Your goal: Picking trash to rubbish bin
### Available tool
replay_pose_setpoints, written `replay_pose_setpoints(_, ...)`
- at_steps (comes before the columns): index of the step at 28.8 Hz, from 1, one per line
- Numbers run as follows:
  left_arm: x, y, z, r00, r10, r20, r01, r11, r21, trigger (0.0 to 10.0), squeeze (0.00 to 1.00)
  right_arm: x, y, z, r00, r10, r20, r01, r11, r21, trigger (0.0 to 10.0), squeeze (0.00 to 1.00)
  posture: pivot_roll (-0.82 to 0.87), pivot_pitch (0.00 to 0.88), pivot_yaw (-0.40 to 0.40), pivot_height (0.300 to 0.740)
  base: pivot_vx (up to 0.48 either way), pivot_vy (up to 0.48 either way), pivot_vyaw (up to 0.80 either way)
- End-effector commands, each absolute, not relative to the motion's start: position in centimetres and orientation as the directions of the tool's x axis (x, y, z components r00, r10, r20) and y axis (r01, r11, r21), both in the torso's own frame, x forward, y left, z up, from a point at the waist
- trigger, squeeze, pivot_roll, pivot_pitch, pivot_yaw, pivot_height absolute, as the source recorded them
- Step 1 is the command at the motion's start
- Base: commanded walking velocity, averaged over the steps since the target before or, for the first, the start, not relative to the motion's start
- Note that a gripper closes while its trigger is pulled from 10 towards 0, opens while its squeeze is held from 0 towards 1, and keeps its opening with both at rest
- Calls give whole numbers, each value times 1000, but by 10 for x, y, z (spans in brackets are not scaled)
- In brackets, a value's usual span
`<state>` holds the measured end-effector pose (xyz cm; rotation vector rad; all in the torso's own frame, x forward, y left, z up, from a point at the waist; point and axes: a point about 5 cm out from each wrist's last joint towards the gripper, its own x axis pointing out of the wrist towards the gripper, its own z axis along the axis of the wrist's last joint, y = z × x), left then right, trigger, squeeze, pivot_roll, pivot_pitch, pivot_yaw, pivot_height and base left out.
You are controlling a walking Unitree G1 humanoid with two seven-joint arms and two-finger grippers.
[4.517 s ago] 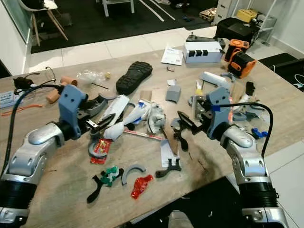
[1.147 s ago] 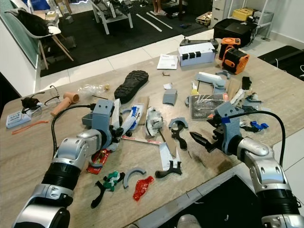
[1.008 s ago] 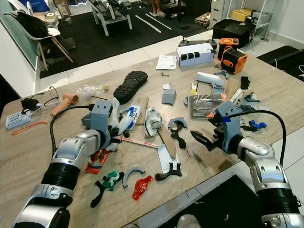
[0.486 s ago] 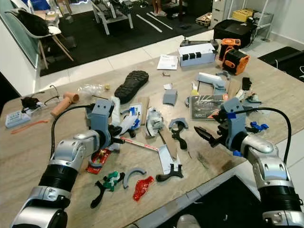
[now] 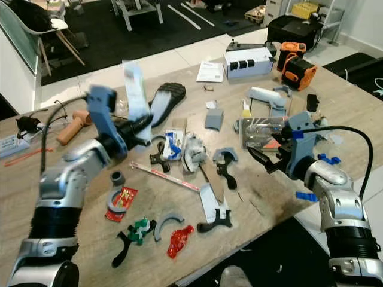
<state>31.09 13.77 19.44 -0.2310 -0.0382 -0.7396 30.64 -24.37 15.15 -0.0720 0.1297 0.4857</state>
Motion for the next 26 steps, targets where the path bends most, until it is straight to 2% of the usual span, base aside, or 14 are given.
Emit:
replay_pose_setpoints(1, 304, 136, 191, 690, -716, 110, 723, 670, -170, 10000, 0, 308, -241, 160, 878, 470, -86, -474, 880, -35, 10000, 0, -116, 0, 56, 740, 0, 0, 0)
replay_pose_setpoints(2, 304, 136, 191, 690, -716, 110, 723, 670, -170, 10000, 0, 308, -241, 160, 878, 470, -86, -474, 880, -35, 10000, 0, -116, 0, 56, 740, 0, 0, 0)
replay_pose_setpoints(3, 298, 132, 193, 647, -754, 118, 762, 632, -140, 10000, 0, 308, -240, 164, 877, 477, -59, -478, 878, -20, 10000, 0, -116, 0, 55, 740, 0, 0, 0)
replay_pose_setpoints(5, 298, 132, 193, 647, -754, 118, 762, 632, -140, 10000, 0, 308, -240, 164, 877, 477, -59, -478, 878, -20, 10000, 0, -116, 0, 55, 740, 0, 0, 0)
replay_pose_setpoints(6, 292, 129, 193, 601, -791, 116, 799, 592, -107, 10000, 0, 308, -237, 170, 870, 492, -12, -492, 871, 7, 10000, 0, -114, 0, 53, 740, 0, 0, 0)
replay_pose_setpoints(9, 280, 125, 182, 521, -854, -2, 853, 521, 29, 10000, 0, 302, -228, 202, 799, 540, 264, -595, 774, 217, 10000, 0, -109, 0, 47, 740, 0, 0, 0)
replay_pose_setpoints(10, 280, 125, 182, 521, -854, -2, 853, 521, 29, 10000, 0, 302, -228, 202, 799, 540, 264, -595, 774, 217, 10000, 0, -109, 0, 47, 740, 0, 0, 0)
replay_pose_setpoints(12, 275, 123, 179, 488, -873, -26, 873, 486, 46, 10000, 0, 298, -229, 218, 748, 530, 398, -654, 689, 311, 10000, 0, -109, 0, 47, 740, 0, 0, 0)
replay_pose_setpoints(14, 265, 121, 179, 420, -907, -20, 907, 420, 32, 10000, 0, 293, -231, 231, 689, 516, 508, -715, 595, 366, 10000, 0, -108, 0, 45, 740, 0, 0, 0)
replay_pose_setpoints(20, 252, 118, 178, 333, -942, -32, 943, 332, 36, 10000, 0, 289, -224, 232, 655, 532, 537, -751, 536, 386, 10000, 0, -106, 0, 43, 740, 0, 0, 0)
replay_pose_setpoints(26, 250, 118, 184, 306, -952, 13, 951, 307, 51, 10000, 0, 291, -219, 227, 661, 530, 530, -748, 516, 417, 10000, 0, -103, 0, 44, 740, 0, 0, 0)
